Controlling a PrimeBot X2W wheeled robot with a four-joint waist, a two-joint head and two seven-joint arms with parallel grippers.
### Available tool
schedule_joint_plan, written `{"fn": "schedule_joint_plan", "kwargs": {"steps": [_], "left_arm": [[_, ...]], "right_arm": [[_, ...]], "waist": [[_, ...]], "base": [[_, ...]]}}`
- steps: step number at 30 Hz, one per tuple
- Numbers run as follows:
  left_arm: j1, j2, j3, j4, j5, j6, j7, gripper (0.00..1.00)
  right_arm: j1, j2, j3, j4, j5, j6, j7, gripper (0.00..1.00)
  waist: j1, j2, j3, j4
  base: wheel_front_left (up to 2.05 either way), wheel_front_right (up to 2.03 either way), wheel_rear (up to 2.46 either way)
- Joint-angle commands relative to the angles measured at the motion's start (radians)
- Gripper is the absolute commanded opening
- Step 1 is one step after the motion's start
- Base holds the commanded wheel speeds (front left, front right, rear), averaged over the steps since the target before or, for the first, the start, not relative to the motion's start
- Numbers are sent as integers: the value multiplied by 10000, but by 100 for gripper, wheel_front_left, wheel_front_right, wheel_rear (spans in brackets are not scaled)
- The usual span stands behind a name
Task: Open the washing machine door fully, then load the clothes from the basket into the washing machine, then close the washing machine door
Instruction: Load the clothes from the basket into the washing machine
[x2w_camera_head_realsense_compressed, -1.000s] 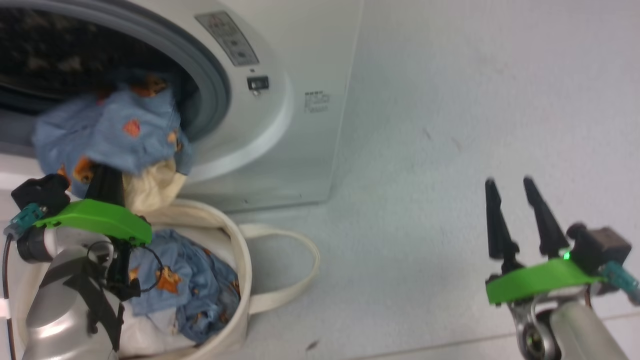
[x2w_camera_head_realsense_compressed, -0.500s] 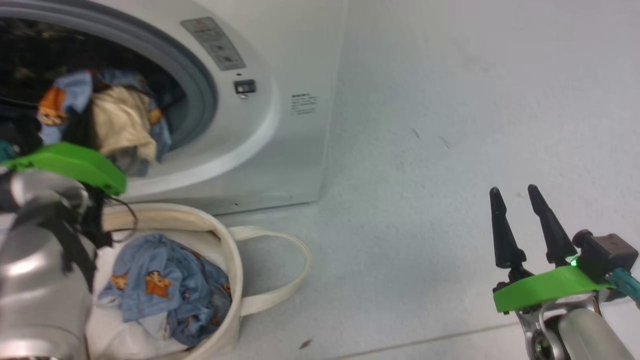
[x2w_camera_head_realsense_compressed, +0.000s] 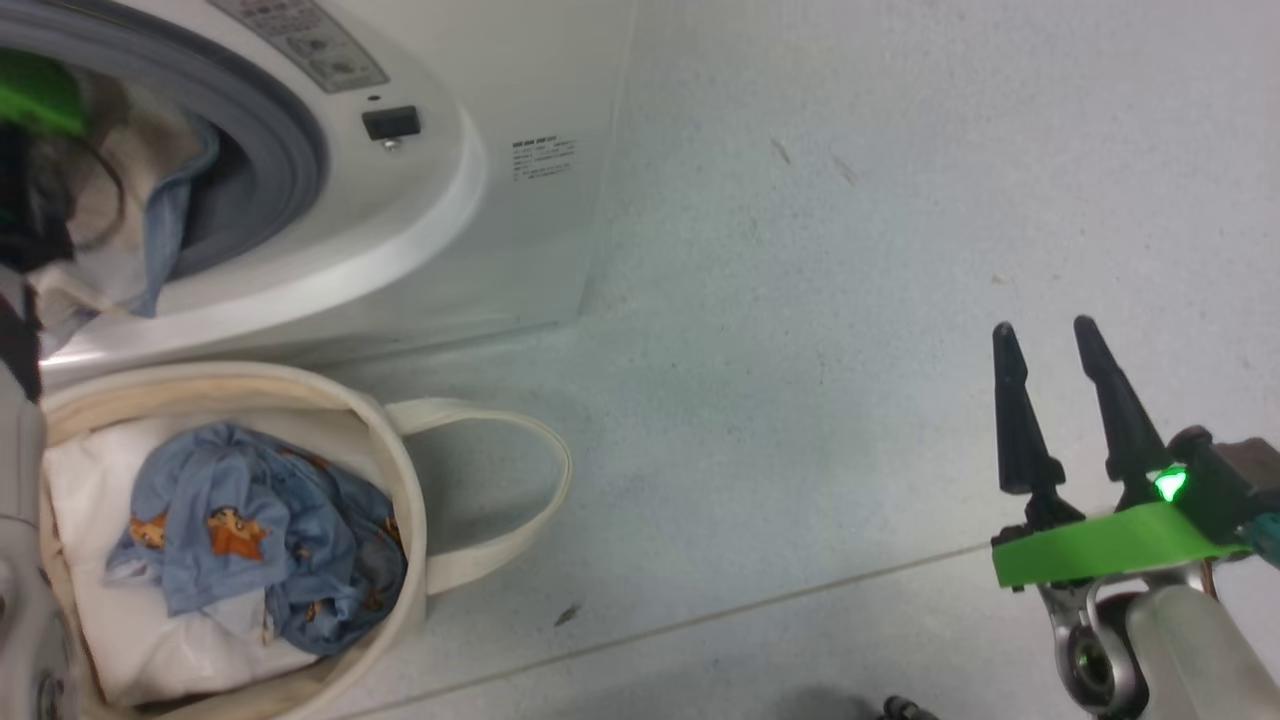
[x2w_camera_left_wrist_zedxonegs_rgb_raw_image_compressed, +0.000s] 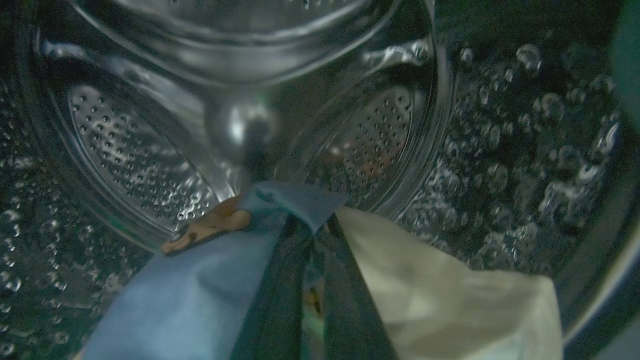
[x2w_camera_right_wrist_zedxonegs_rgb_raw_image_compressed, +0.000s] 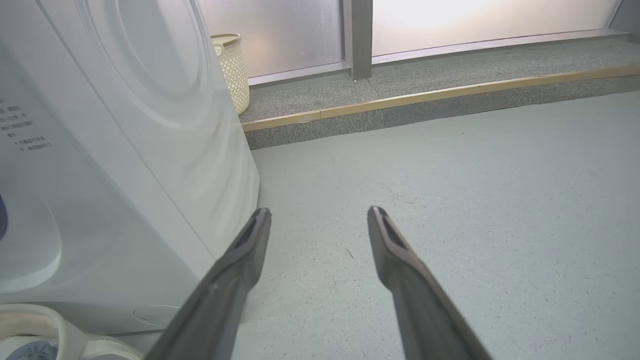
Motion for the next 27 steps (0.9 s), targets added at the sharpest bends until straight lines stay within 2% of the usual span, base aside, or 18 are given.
{"fn": "schedule_joint_plan", "kwargs": {"steps": [1,3,5,10,11,12,16,22,27], "left_arm": [[2,525,471,-1047,113,40,-112,0],[296,450,814,-1681,242,50,-114,0],[460,386,930,-1648,292,43,-115,0],[393,325,847,303,676,50,-116,2],[273,342,792,749,721,98,-109,91],[124,367,752,1102,761,174,-109,100],[-368,386,501,2179,918,278,297,100],[-513,406,159,2715,1131,757,2186,100],[-315,327,145,2763,1019,773,2159,100]], "right_arm": [[-116,-46,35,-399,-134,8,-122,100],[-152,24,2,-456,-192,8,-122,100],[-162,54,9,-447,-220,8,-122,100],[-192,132,72,-360,-256,8,-122,100],[-192,130,78,-347,-255,8,-122,100],[-190,129,78,-339,-250,8,-122,100],[-174,130,61,-307,-238,8,-122,100],[-234,163,113,-289,-226,8,-122,100],[-261,162,150,-181,-180,8,-122,100]], "waist": [[-2,0,411,-48],[-2,0,541,-29],[-2,0,562,-23],[-2,0,559,12],[-2,0,548,11],[-2,0,544,11],[-2,0,542,24],[-2,0,448,45],[-2,0,125,85]], "base": [[0,0,0],[0,0,0],[0,0,0],[0,0,0],[0,0,0],[0,0,0],[0,0,0],[0,0,0],[0,0,0]]}}
